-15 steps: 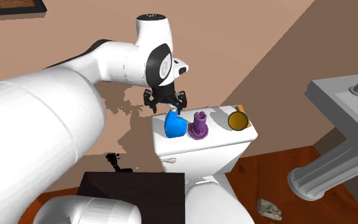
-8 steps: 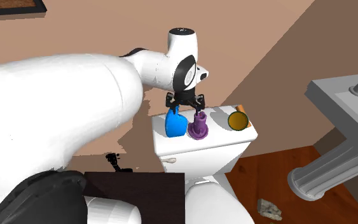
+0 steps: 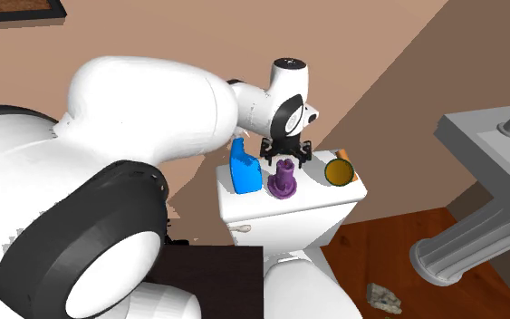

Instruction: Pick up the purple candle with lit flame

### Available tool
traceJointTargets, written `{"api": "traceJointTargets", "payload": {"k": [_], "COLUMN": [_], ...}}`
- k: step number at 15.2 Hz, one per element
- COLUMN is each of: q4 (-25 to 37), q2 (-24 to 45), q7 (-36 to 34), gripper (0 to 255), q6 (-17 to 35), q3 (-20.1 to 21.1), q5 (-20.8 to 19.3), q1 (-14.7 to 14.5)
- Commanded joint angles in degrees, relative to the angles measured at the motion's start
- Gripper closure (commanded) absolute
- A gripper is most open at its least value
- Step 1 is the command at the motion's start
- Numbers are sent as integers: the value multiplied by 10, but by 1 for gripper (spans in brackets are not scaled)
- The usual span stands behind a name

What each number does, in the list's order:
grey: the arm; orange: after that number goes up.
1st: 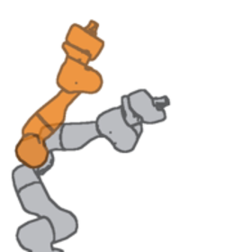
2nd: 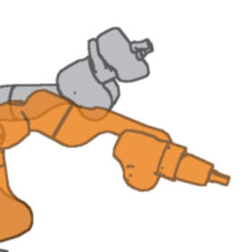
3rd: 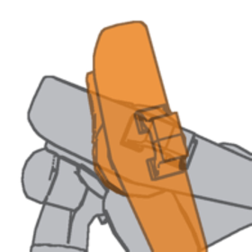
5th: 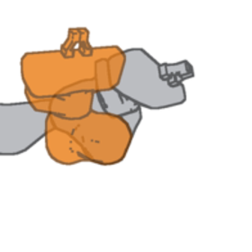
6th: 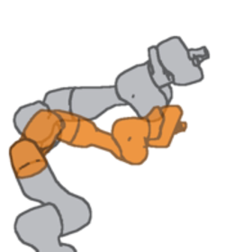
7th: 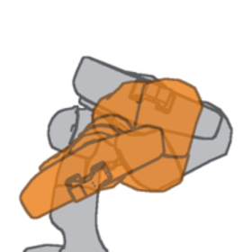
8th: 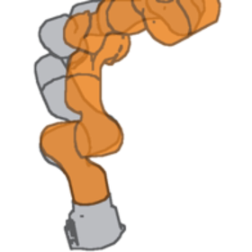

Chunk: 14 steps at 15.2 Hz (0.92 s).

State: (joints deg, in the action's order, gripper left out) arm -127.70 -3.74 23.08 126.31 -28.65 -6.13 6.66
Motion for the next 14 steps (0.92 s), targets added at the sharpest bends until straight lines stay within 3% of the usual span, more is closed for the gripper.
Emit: {"api": "traceJointTargets", "payload": {"k": [1, 7, 8, 14], "q4": [-4, -21, -20, -21], "q2": [12, 34, 34, 33], "q7": [6, 13, 12, 12], "gripper": [0, 0, 255, 255], "q6": [16, 52, 52, 52], "q3": [-3, -4, -4, -4], "q5": [6, 17, 17, 16], "q1": [1, 2, 1, 1]}}
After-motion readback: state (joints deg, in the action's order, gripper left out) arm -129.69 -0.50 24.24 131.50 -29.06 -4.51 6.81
